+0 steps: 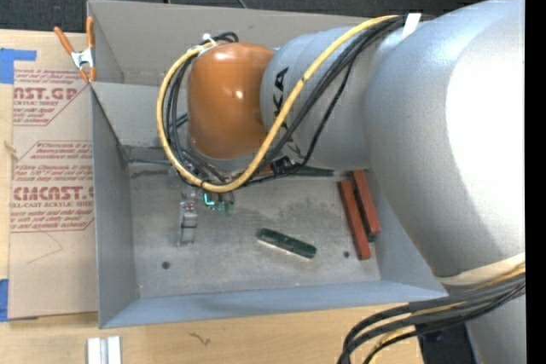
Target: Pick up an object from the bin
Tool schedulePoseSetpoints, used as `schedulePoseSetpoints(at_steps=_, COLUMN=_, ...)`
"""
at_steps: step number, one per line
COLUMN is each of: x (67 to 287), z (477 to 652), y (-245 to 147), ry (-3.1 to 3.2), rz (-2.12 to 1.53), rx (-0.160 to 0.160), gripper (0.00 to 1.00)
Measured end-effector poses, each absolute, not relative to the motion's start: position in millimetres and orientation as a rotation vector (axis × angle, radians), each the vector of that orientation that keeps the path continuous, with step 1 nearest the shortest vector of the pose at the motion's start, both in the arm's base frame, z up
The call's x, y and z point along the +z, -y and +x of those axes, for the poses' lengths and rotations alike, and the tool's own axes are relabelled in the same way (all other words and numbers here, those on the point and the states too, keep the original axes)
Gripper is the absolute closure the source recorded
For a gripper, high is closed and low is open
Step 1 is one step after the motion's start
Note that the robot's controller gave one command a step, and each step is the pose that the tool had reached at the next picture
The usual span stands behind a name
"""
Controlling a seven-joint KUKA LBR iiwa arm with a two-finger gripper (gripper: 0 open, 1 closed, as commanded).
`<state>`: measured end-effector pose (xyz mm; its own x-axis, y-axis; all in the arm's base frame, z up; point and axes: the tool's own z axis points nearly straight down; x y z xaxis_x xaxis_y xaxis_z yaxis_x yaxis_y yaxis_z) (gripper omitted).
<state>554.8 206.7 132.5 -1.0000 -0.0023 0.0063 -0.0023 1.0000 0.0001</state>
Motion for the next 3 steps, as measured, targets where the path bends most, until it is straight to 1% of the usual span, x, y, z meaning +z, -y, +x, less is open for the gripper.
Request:
schedulePoseSetpoints(at_steps=1, x=67, z=590.0, y=-139, ry=3.14, rz=-0.142, rx=0.002, gripper=0.0)
schedulePoseSetpoints(at_steps=2, x=100, z=586.1, y=-77, ry=3.118, rz=-0.399, rx=0.002, gripper=0.0)
schedulePoseSetpoints(at_steps=3, x=104, z=533.3, y=-40, ry=3.043, rz=-0.773, rx=0.001, gripper=0.0)
